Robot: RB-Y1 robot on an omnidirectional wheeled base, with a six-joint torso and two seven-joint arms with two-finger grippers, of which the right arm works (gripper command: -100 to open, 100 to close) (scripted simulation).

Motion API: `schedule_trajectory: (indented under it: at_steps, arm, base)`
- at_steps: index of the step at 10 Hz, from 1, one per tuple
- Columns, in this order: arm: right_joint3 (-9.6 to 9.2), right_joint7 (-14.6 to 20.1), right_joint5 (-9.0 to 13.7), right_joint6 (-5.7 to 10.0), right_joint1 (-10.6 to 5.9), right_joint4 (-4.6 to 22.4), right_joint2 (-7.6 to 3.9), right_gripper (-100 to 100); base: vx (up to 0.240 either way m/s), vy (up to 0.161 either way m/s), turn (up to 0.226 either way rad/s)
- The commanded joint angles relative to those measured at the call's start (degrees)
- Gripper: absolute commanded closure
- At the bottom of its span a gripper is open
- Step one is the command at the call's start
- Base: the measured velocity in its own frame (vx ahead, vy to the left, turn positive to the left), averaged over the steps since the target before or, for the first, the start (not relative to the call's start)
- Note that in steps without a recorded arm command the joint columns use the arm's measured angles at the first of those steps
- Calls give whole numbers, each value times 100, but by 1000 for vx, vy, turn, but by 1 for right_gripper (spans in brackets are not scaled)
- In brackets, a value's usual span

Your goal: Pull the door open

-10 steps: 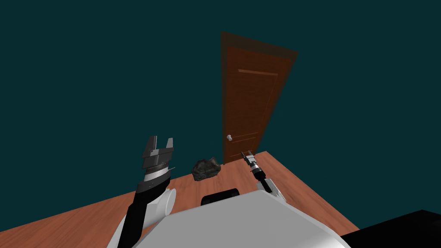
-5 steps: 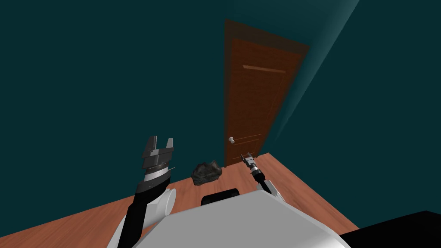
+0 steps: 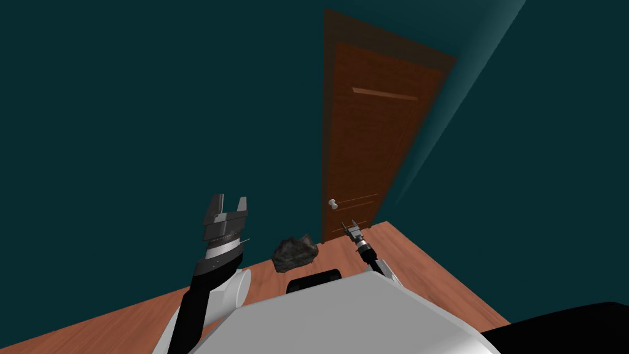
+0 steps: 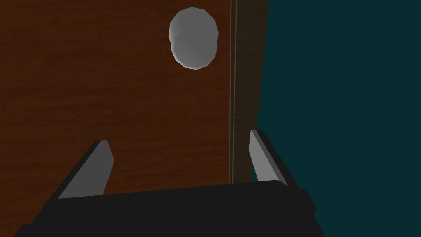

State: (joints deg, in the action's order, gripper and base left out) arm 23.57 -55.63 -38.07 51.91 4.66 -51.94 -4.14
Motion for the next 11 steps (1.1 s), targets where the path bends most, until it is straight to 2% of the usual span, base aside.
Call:
schedule_trajectory:
  at_steps: [1, 2, 3, 4, 8, 11]
  arm:
    - [47, -142, -79, 60, -57, 174, 34, -100]
    - [68, -199, -117, 83, -81, 249, 46, -100]
    - [48, -135, -94, 56, -42, 163, 38, -100]
    - [-133, -342, 64, -12, -88, 201, 71, -100]
    - [-612, -834, 491, -214, -199, 274, 187, -100]
    - [-899, -1127, 748, -338, -265, 318, 277, -100]
  base:
    - [139, 33, 0]
    - [134, 23, 0]
    - [59, 9, 2]
    - [28, -29, 91]
    - [41, -81, 72]
    - [47, -69, 5]
